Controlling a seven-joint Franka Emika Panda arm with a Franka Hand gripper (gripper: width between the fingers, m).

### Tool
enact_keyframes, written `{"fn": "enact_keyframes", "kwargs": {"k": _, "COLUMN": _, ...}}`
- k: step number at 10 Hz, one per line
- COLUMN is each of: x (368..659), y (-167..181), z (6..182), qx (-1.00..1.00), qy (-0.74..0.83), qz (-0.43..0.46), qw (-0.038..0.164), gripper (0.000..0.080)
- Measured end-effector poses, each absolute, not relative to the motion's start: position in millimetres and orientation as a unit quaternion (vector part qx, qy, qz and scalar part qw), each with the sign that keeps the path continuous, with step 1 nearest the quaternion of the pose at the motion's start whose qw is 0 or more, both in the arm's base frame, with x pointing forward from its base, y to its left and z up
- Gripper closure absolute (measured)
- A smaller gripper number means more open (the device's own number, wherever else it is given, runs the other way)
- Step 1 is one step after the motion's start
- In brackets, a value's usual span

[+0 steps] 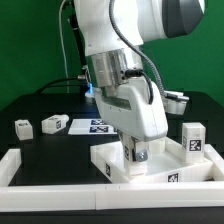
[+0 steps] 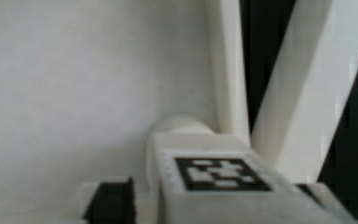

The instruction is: Assemble square table

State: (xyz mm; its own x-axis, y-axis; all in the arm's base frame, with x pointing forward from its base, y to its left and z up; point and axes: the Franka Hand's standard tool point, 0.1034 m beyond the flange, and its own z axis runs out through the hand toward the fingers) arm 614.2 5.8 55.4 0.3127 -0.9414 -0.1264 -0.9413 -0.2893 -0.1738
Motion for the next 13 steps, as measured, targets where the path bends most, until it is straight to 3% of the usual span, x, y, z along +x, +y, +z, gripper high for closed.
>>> {"fn": "enact_keyframes", "kwargs": {"k": 1, "x": 613.9, "y": 6.2, "z": 54.8, "qx": -0.805, "qy": 0.584, "qz": 0.000, "qw": 0.108, "gripper": 0.0270}}
{"fn": "enact_keyframes", "kwargs": {"k": 2, "x": 613.9, "y": 6.2, "z": 54.9, "qx": -0.820, "qy": 0.563, "qz": -0.003, "qw": 0.107, "gripper": 0.0270}}
{"fn": "enact_keyframes", "kwargs": {"k": 3, "x": 613.4, "y": 5.7, "z": 55.8, "qx": -0.850, "qy": 0.516, "qz": -0.009, "qw": 0.106, "gripper": 0.0175}}
{"fn": "enact_keyframes", "kwargs": {"k": 4, "x": 613.8, "y": 5.0, "z": 61.7, "qx": -0.886, "qy": 0.450, "qz": -0.021, "qw": 0.105, "gripper": 0.0157}}
{"fn": "enact_keyframes", "kwargs": {"k": 6, "x": 617.2, "y": 16.9, "z": 74.4, "qx": -0.944, "qy": 0.318, "qz": -0.042, "qw": 0.081, "gripper": 0.0151}}
{"fn": "enact_keyframes", "kwargs": {"k": 9, "x": 616.3, "y": 15.7, "z": 71.3, "qx": -0.976, "qy": 0.199, "qz": -0.050, "qw": 0.073, "gripper": 0.0151}}
{"fn": "enact_keyframes", "kwargs": {"k": 11, "x": 619.8, "y": 7.9, "z": 69.9, "qx": -0.997, "qy": 0.008, "qz": -0.063, "qw": 0.046, "gripper": 0.0151}}
{"fn": "enact_keyframes", "kwargs": {"k": 13, "x": 623.6, "y": 2.7, "z": 64.9, "qx": -0.992, "qy": -0.093, "qz": -0.073, "qw": 0.037, "gripper": 0.0151}}
